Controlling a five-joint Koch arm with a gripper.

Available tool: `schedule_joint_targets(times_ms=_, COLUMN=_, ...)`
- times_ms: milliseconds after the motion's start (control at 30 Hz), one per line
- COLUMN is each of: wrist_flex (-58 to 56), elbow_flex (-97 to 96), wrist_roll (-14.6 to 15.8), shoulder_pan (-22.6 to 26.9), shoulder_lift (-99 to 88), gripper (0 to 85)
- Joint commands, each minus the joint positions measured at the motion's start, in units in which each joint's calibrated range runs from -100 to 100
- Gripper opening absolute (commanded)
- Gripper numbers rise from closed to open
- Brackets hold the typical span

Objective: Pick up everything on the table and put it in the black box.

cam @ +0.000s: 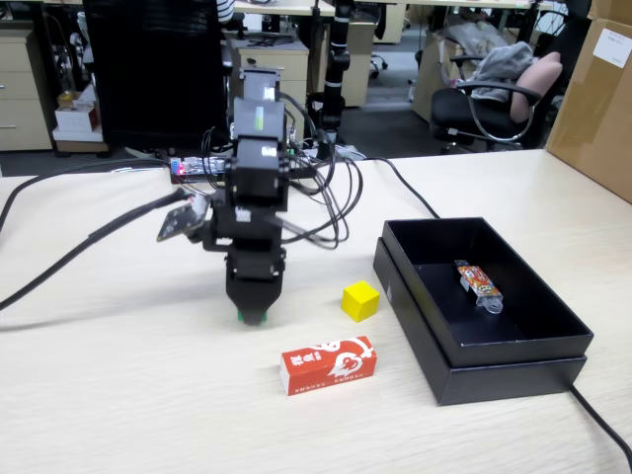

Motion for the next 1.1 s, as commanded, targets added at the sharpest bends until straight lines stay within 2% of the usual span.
schedule_joint_targets(times_ms=0, wrist_flex=-2.3, elbow_flex=0.6, wrist_roll=-0.3, shoulder_pan=1.5, shoulder_lift=-11.5, gripper=0.9)
schedule_joint_targets(times_ms=267, wrist_flex=-2.3, elbow_flex=-2.0, wrist_roll=0.5, shoulder_pan=8.5, shoulder_lift=-24.6, gripper=1.1)
schedule_joint_targets(times_ms=300, wrist_flex=-2.3, elbow_flex=-2.3, wrist_roll=0.9, shoulder_pan=11.1, shoulder_lift=-26.3, gripper=1.1)
schedule_joint_targets(times_ms=567, wrist_flex=-1.5, elbow_flex=1.0, wrist_roll=3.5, shoulder_pan=21.0, shoulder_lift=-26.4, gripper=1.1)
schedule_joint_targets(times_ms=767, wrist_flex=2.3, elbow_flex=4.0, wrist_roll=4.8, shoulder_pan=23.3, shoulder_lift=-20.2, gripper=1.1)
schedule_joint_targets(times_ms=1067, wrist_flex=11.3, elbow_flex=3.8, wrist_roll=5.4, shoulder_pan=23.1, shoulder_lift=-7.1, gripper=1.1)
